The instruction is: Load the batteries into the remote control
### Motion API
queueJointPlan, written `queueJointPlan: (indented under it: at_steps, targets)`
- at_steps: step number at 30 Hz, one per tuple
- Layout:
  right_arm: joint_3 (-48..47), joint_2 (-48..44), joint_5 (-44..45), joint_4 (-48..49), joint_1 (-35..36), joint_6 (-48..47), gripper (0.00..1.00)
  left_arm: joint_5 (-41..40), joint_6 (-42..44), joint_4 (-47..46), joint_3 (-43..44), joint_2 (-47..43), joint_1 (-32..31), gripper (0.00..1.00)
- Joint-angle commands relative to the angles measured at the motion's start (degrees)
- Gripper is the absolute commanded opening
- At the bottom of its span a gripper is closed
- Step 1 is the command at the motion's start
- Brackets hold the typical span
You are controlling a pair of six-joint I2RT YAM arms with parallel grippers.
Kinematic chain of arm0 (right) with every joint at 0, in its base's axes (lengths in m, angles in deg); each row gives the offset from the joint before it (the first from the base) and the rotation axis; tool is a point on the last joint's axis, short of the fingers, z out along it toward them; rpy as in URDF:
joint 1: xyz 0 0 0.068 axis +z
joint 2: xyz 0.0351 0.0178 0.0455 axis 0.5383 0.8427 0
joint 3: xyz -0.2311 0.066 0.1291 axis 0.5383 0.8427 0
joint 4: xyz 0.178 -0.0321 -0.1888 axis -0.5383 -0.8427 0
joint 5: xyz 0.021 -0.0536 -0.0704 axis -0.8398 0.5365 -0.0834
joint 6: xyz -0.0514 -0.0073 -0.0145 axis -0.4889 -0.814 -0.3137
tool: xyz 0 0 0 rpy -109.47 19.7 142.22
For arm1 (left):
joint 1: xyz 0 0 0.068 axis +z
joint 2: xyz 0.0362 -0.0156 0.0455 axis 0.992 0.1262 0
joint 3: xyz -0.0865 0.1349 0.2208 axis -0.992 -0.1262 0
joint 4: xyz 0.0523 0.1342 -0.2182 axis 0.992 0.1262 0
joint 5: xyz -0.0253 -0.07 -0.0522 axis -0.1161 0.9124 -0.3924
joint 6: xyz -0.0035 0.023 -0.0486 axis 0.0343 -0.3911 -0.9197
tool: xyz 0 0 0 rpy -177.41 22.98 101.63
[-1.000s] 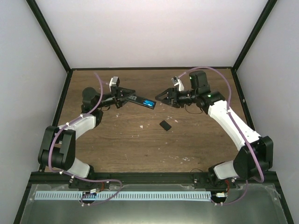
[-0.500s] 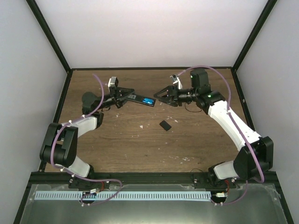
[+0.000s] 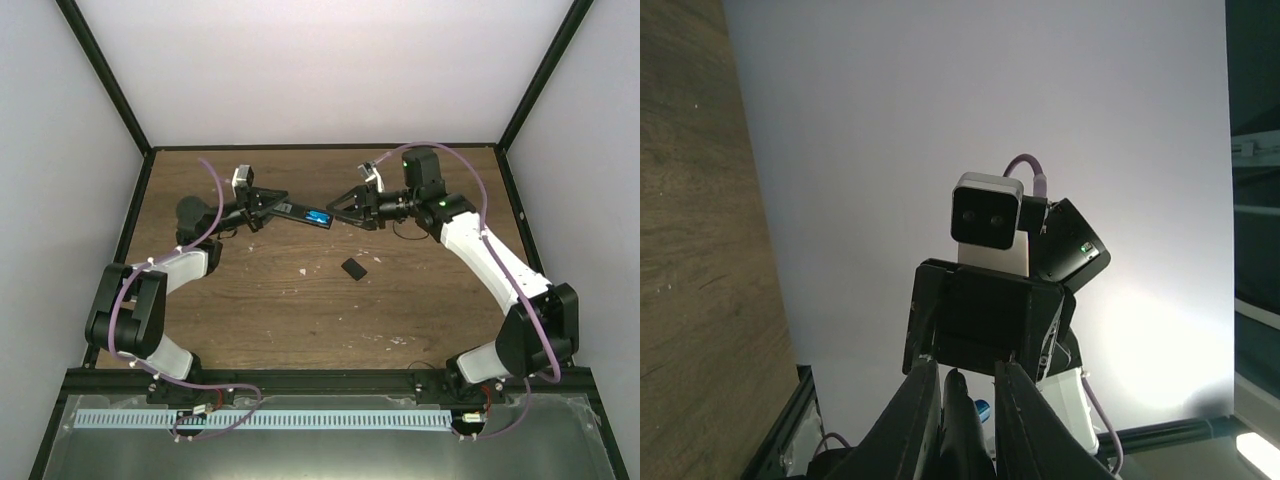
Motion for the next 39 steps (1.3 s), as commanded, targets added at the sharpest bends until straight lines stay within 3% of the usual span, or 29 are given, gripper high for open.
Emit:
queueJointPlan:
  at_steps: [1, 22, 39]
  targets:
    - [-2.5, 0.7, -1.8, 1.0, 0.7, -1.0, 0.50, -0.7, 0.9, -1.5, 1.3, 0.5, -0.3, 0.00]
    - [-4.8, 3.7, -3.6, 0.8, 1.5, -2.4, 0.38, 0.0, 1.5, -1.4, 2.6, 2.7, -0.4, 0.00]
    - [-6.2, 5.8, -4.3, -0.6, 1.6, -4.1, 0.24, 1.4, 8.8, 7.5, 4.2, 1.8, -1.1, 0.00]
